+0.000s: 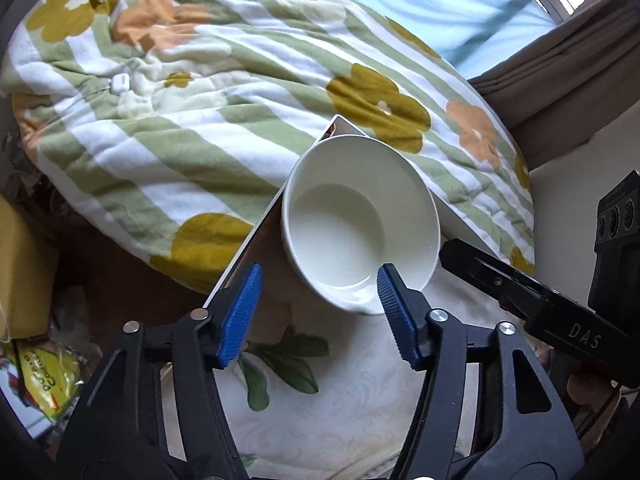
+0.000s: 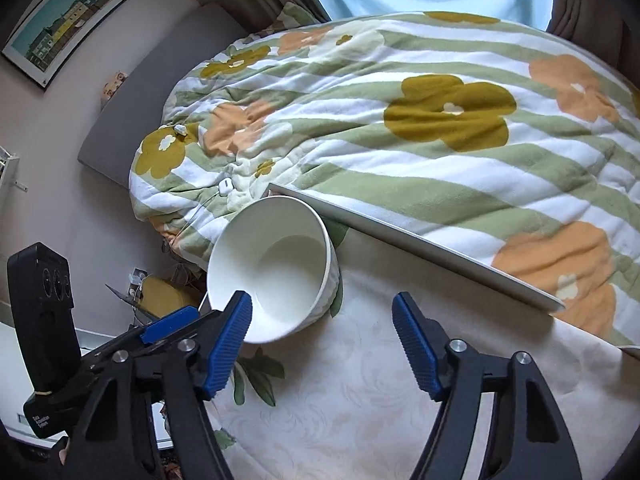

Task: Organize plates and bowls

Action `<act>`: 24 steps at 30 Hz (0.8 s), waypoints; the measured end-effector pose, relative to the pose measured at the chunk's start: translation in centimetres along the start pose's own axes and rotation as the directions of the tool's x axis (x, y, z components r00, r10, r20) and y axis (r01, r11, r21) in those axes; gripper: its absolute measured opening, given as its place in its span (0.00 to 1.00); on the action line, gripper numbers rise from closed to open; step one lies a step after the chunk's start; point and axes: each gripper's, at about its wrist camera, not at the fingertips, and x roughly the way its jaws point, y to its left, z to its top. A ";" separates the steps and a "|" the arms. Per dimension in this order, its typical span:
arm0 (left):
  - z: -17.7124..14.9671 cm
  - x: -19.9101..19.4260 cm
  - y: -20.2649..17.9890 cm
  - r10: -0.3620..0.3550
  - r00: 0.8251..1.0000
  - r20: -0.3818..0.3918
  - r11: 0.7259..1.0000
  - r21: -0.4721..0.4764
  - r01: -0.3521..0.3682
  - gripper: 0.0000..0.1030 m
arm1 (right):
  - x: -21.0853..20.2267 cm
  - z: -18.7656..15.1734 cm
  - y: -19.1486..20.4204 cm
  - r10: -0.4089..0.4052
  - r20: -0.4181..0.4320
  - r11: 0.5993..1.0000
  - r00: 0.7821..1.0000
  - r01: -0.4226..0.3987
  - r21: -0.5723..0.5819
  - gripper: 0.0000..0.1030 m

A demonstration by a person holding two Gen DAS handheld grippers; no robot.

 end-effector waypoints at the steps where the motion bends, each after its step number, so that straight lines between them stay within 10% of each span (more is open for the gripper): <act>1: 0.2 0.5 0.1 0.003 1.000 -0.006 1.000 0.001 -0.003 0.48 | 0.7 0.2 -0.3 0.003 -0.010 1.000 1.000 -0.003 0.009 0.55; 10: 0.9 2.6 0.5 0.028 0.999 -0.016 0.999 0.040 -0.028 0.23 | 4.5 1.0 -0.7 0.039 -0.055 0.999 0.998 -0.037 0.039 0.20; 24: -0.1 -1.3 -3.5 0.066 0.995 0.078 0.982 0.173 -0.078 0.23 | 0.8 -0.3 -0.3 0.024 0.025 1.000 0.999 -0.025 0.015 0.18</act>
